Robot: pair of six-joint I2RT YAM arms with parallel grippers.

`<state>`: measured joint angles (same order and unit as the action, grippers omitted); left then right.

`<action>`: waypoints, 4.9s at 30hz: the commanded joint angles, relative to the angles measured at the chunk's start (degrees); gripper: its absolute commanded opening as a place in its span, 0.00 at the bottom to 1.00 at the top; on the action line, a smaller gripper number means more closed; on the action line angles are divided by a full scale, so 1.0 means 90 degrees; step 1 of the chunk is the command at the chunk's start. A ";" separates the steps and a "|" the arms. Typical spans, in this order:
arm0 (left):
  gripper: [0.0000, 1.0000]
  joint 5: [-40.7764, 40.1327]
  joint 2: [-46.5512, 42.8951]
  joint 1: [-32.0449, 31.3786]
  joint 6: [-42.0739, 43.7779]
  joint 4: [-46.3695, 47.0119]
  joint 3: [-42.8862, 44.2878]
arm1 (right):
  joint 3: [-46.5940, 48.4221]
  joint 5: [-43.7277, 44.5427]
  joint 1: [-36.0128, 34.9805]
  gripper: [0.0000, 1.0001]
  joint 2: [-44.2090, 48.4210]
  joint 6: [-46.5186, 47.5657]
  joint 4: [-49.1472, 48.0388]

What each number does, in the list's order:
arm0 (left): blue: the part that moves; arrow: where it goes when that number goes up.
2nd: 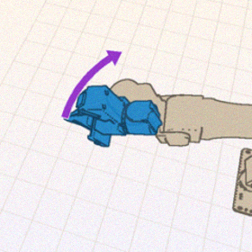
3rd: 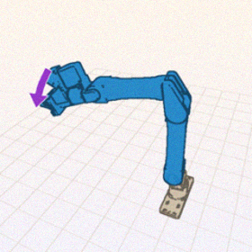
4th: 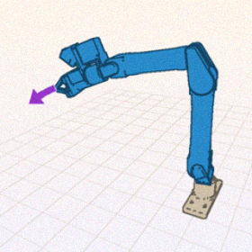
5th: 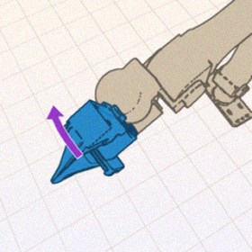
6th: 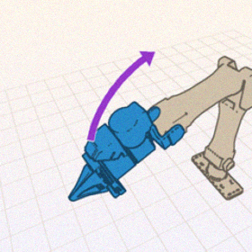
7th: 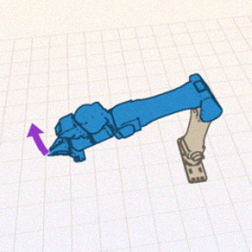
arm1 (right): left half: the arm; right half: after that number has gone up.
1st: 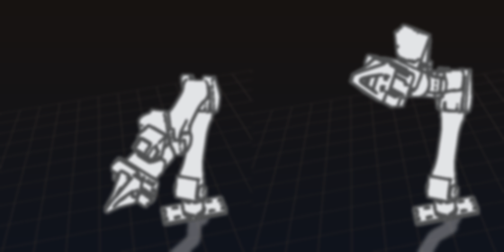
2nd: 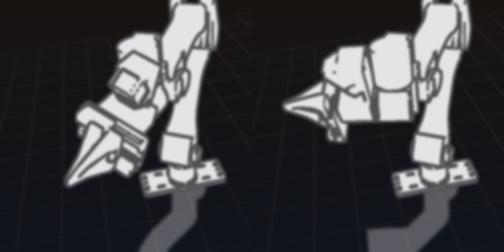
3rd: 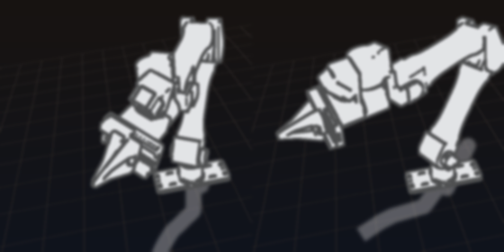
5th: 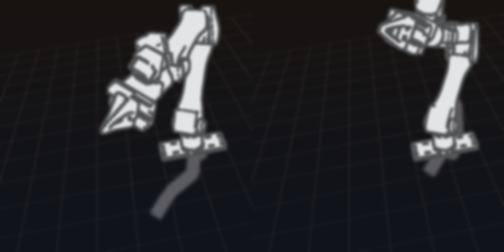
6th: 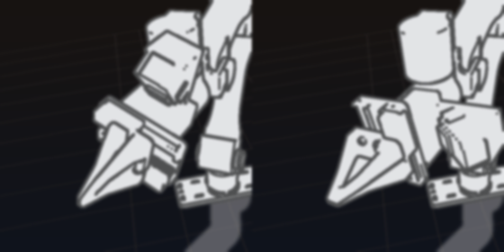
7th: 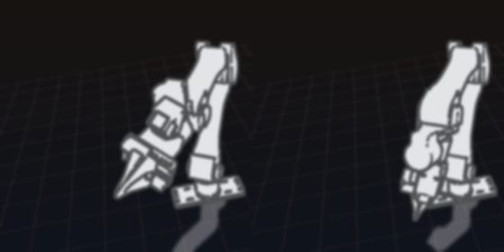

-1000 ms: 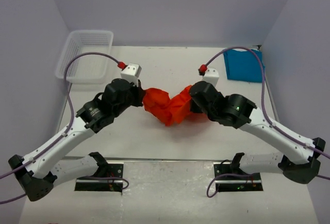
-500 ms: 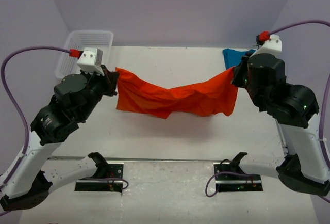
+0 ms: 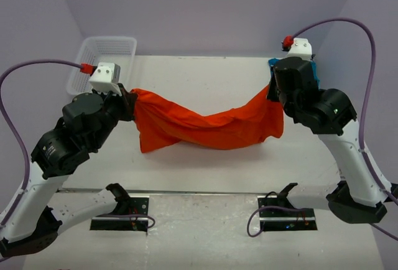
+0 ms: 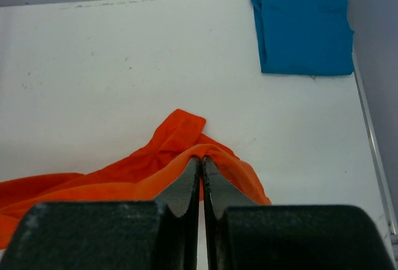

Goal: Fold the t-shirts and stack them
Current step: Flatten out the tshirt

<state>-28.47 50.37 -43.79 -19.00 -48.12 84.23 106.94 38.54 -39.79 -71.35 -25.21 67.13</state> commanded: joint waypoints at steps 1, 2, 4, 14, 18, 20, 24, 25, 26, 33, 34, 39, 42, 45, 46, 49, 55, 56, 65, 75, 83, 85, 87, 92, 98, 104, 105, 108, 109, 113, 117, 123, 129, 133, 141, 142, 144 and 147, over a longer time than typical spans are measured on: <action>0.00 -0.0206 -0.0108 -0.0007 -0.0017 -0.0103 0.0105 | -0.0278 -0.0181 0.0114 0.00 0.0018 0.0330 -0.0583; 0.00 -0.0196 -0.0118 -0.0007 -0.0017 -0.0112 0.0085 | -0.0377 -0.0249 0.0124 0.00 0.0047 0.0331 -0.0652; 0.00 -0.0206 -0.0147 -0.0007 -0.0008 -0.0113 -0.0003 | -0.0718 -0.0356 0.0153 0.00 0.0086 0.0360 -0.0896; 0.00 -0.0186 -0.0177 -0.0007 0.0002 -0.0132 0.0114 | -0.1218 -0.0396 0.0319 0.00 0.0457 0.0526 -0.1063; 0.00 -0.0225 -0.0225 -0.0007 0.0002 -0.0327 0.0484 | -0.1179 -0.0328 0.0437 0.00 0.0769 0.0701 -0.1053; 0.00 -0.0206 -0.0284 -0.0007 0.0002 -0.0434 0.0728 | -0.0965 -0.0289 0.0446 0.00 0.0896 0.0741 -0.0859; 0.00 -0.0138 -0.0391 -0.0007 0.0022 -0.0571 0.0973 | -0.0671 -0.0230 0.0437 0.00 0.1121 0.0741 -0.0604; 0.00 -0.0128 -0.0401 -0.0007 0.0022 -0.0591 0.0993 | -0.0622 -0.0220 0.0446 0.00 0.1257 0.0741 -0.0565; 0.00 -0.0128 -0.0430 -0.0007 -0.0007 -0.0659 0.1032 | -0.0516 -0.0220 0.0447 0.00 0.1297 0.0750 -0.0458; 0.00 0.0223 -0.0626 -0.0007 -0.0154 -0.0679 0.1227 | 0.0178 -0.0367 0.0437 0.00 0.1444 0.0769 -0.0096; 0.00 0.0253 -0.0645 -0.0007 -0.0135 -0.0689 0.1276 | 0.0237 -0.0338 0.0446 0.00 0.1463 0.0818 -0.0135; 0.00 0.0897 -0.0918 -0.0008 0.0197 -0.0045 0.1393 | 0.1348 -0.0269 0.0446 0.00 0.1278 0.1170 -0.0194; 0.00 0.1307 -0.0929 -0.0007 0.0393 0.0287 0.1578 | 0.2247 -0.0434 0.0437 0.00 0.1035 0.1316 -0.0164; 0.00 0.1649 -0.0880 -0.0007 0.0529 0.0512 0.1716 | 0.2658 -0.0601 0.0437 0.00 0.0936 0.1561 -0.0447; 0.00 0.1698 -0.0851 -0.0007 0.0578 0.0599 0.1725 | 0.2746 -0.0649 0.0427 0.00 0.0897 0.1619 -0.0506; 0.00 0.1737 -0.0783 -0.0007 0.0637 0.0659 0.1891 | 0.3293 -0.0873 0.0437 0.00 0.0770 0.1678 -0.0642; 0.00 0.1776 -0.0694 -0.0007 0.0734 0.0668 0.2135 | 0.3421 -0.1235 0.0437 0.00 0.0711 0.1883 -0.0916; 0.00 0.1757 -0.0704 -0.0007 0.0754 0.0659 0.2155 | 0.3421 -0.1362 0.0437 0.00 0.0702 0.1922 -0.0974; 0.00 0.1972 -0.0714 -0.0007 0.0842 0.0971 0.1989 | 0.3577 -0.1948 0.0437 0.00 0.0604 0.2118 -0.1463; 0.00 0.2128 -0.0772 -0.0007 0.0969 0.1264 0.1833 | 0.3138 -0.2447 0.0437 0.00 0.0858 0.2284 -0.1942; 0.00 0.2655 -0.1075 -0.0017 0.1193 0.1918 0.1404 | 0.3089 -0.3130 0.0437 0.00 0.0936 0.2469 -0.2352; 0.00 0.2840 -0.1124 -0.0017 0.1233 0.2065 0.1364 | 0.3234 -0.3208 0.0437 0.00 0.0897 0.2518 -0.2352; 0.00 0.2987 -0.1172 -0.0007 0.1252 0.2211 0.1335 | 0.3304 -0.3441 0.0437 0.00 0.0897 0.2547 -0.2332; 0.00 0.3387 -0.1290 -0.0007 0.1213 0.2397 0.1257 | 0.3060 -0.3804 0.0437 0.00 0.1179 0.2469 -0.2489; 0.00 0.2797 -0.1232 -0.0017 0.1203 0.2359 0.1091 | 0.2934 -0.3942 0.0427 0.00 0.1035 0.2440 -0.2527; 0.00 -0.0498 -0.0082 -0.0007 0.0785 0.1501 0.0125 | 0.2629 -0.2887 0.0543 0.00 -0.0436 0.2995 -0.2752; 0.00 -0.0973 0.0192 0.0002 0.0726 0.1334 0.0037 | 0.2717 -0.2925 0.0641 0.00 -0.0702 0.2958 -0.2762; 0.00 -0.1827 0.1578 0.0661 0.0568 0.0971 -0.0178 | 0.3186 -0.3296 0.1178 0.00 -0.1745 0.2850 -0.2733; 0.00 -0.1711 0.2181 0.0995 0.0472 0.1000 -0.0314 | 0.3332 -0.3567 0.1498 0.00 -0.1972 0.2647 -0.2733; 0.00 -0.0900 0.2898 0.2169 0.0461 0.2014 -0.0978 | 0.3451 -0.4243 0.2164 0.00 -0.2969 0.2382 -0.2703; 0.00 -0.1065 0.3620 0.2726 0.0578 0.2357 -0.0941 | 0.3158 -0.4624 0.2419 0.00 -0.3575 0.2537 -0.2810; 0.00 -0.0773 0.3943 0.3419 0.0949 0.2963 -0.0873 | 0.3108 -0.4741 0.2692 0.00 -0.4191 0.2606 -0.2967; 0.00 -0.0060 0.4451 0.3830 0.1136 0.3305 -0.0658 | 0.3567 -0.5365 0.2858 0.00 -0.4766 0.2665 -0.2938; 0.00 0.0146 0.4930 0.3840 0.1125 0.3383 -0.0443 | 0.3636 -0.5377 0.2888 0.27 -0.5216 0.2723 -0.2987; 1.00 0.0155 0.5322 0.3840 0.1077 0.4145 -0.0520 | 0.3568 -0.4791 0.2908 0.99 -0.5169 0.2675 -0.2968; 1.00 0.0184 0.5244 0.3831 0.1028 0.4184 -0.0550 | 0.3539 -0.4530 0.2908 0.99 -0.5071 0.2539 -0.2783; 1.00 0.0214 0.4942 0.3772 0.1008 0.4262 -0.0705 | 0.2880 -0.4187 0.2888 0.99 -0.4489 0.2411 -0.2704; 1.00 -0.0117 0.4552 0.3373 0.1018 0.3863 -0.0726 | 0.1387 -0.3707 0.2888 0.99 -0.3686 0.2002 -0.2889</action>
<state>-27.29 97.73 -10.39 -9.32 -14.83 77.76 127.37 -0.62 -13.82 -114.10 -3.46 42.00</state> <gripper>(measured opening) 0.997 0.987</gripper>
